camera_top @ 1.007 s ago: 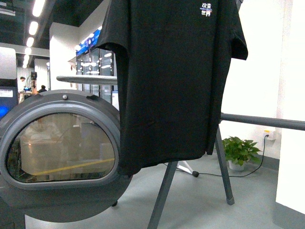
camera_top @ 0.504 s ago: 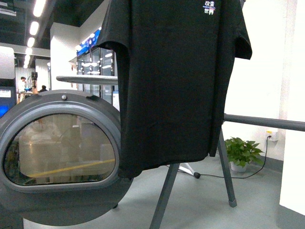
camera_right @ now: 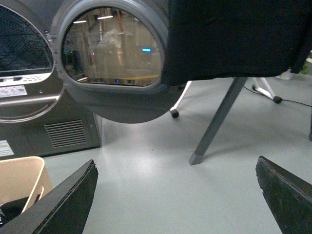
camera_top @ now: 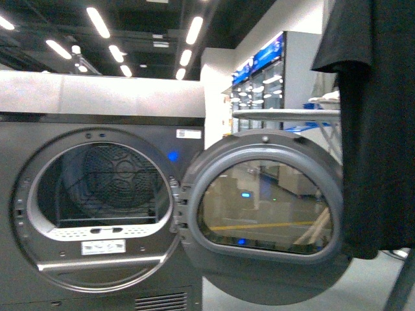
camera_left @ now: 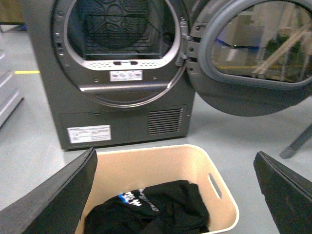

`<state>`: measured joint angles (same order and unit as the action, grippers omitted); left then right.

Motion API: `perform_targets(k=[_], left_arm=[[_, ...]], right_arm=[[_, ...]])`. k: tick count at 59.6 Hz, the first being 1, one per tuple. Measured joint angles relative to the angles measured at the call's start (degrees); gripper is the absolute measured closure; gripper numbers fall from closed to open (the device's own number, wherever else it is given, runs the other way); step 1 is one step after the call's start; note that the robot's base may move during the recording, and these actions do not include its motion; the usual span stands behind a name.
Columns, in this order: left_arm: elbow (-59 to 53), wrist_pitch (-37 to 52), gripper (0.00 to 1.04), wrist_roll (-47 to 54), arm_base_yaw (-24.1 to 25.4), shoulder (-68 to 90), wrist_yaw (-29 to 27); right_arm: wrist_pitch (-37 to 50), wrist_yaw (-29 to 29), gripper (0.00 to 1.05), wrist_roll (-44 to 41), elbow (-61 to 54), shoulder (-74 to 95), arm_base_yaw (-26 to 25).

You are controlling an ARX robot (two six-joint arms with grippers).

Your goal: Move hamper under clothes hanger

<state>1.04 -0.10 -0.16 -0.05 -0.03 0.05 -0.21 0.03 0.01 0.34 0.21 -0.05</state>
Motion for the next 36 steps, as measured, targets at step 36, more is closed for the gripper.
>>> perform_targets(k=[36], left_arm=[[-0.02,0.0,0.07,0.0,0.04,0.02,-0.02]], right_arm=[[0.0,-0.11,0.08,0.0,0.0,0.0,0.04]])
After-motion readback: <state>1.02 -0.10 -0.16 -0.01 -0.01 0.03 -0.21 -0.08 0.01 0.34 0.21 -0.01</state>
